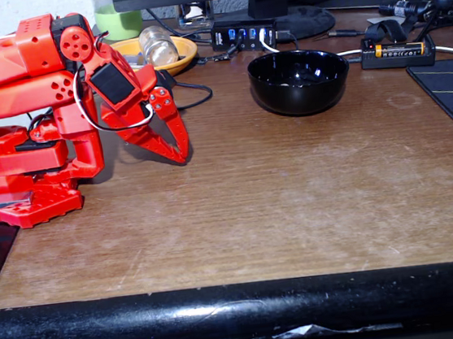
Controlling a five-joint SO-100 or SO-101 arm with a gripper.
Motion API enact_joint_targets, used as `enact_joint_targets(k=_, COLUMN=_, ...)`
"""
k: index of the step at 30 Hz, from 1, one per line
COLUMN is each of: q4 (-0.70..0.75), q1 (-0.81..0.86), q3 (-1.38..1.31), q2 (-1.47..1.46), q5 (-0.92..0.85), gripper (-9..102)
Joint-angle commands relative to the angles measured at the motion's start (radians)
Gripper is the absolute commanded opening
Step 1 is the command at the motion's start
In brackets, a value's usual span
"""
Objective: Ramasse la gomme et mets-la dans le bol.
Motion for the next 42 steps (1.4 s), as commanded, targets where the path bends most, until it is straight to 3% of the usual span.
enact_joint_targets(k=1, q4=0.002, q1=0.002, q3=0.043, q2=0.006, q5=0.008, gripper=-6)
enact_joint_targets(k=42, q4=0.002, q1=0.000, q3=0.043, q2=0.006, q5=-0.009, gripper=-6)
